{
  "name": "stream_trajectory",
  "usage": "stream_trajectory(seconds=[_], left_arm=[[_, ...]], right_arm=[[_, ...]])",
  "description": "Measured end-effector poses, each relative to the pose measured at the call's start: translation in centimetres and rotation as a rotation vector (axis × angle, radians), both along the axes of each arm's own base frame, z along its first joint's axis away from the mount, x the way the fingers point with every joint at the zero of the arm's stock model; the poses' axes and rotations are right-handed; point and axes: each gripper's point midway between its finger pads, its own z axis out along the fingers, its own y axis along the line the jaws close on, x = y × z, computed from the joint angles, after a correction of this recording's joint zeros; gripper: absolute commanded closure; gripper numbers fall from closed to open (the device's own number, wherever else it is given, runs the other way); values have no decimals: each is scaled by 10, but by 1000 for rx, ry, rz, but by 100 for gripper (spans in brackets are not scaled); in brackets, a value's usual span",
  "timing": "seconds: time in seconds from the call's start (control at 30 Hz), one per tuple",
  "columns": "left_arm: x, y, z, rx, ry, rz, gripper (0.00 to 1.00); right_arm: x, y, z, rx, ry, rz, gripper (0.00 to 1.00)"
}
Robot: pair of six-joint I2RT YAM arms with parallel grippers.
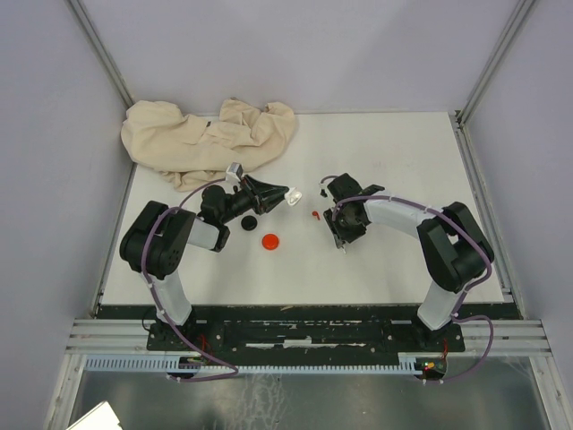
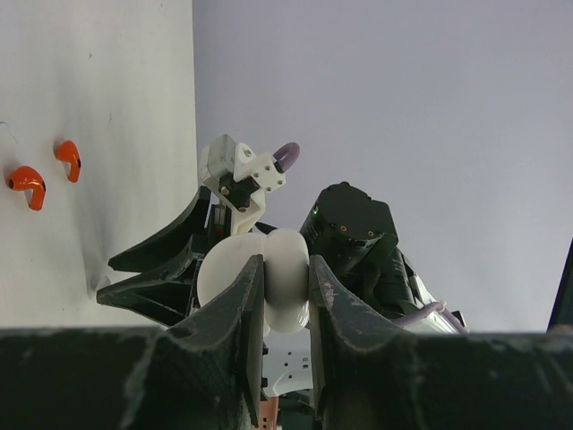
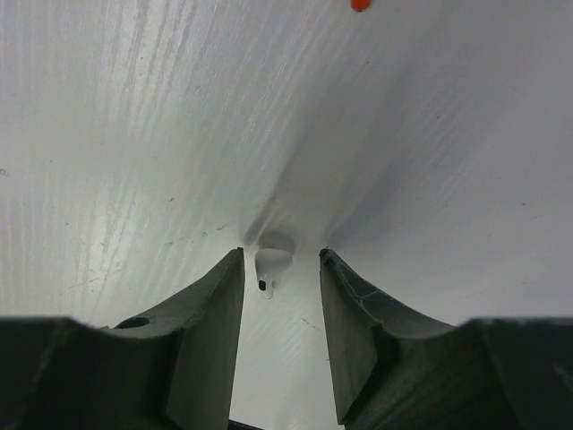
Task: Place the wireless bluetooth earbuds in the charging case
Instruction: Pick up the earbud from the center of the board.
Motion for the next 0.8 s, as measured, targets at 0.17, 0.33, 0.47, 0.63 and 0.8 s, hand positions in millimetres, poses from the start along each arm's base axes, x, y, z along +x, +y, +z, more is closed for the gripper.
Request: stream_trajectory(seconds=[0.17,0.33,0.47,0.63,0.8], left_arm=[[0,0,1,0,-1,0,97],[1,0,1,-1,-2,0,97],[1,0,1,-1,-3,0,97],[1,0,1,-1,-3,0,97],[1,0,1,-1,-3,0,97]], right_arm=[[-2,1,-4,1,17,7,56],[-3,1,-5,4,24,11,61],[-3,2,-5,5,26,12,67],[-5,1,-5,1,32,12,82],[-2,0,-3,-6,20,9,97]])
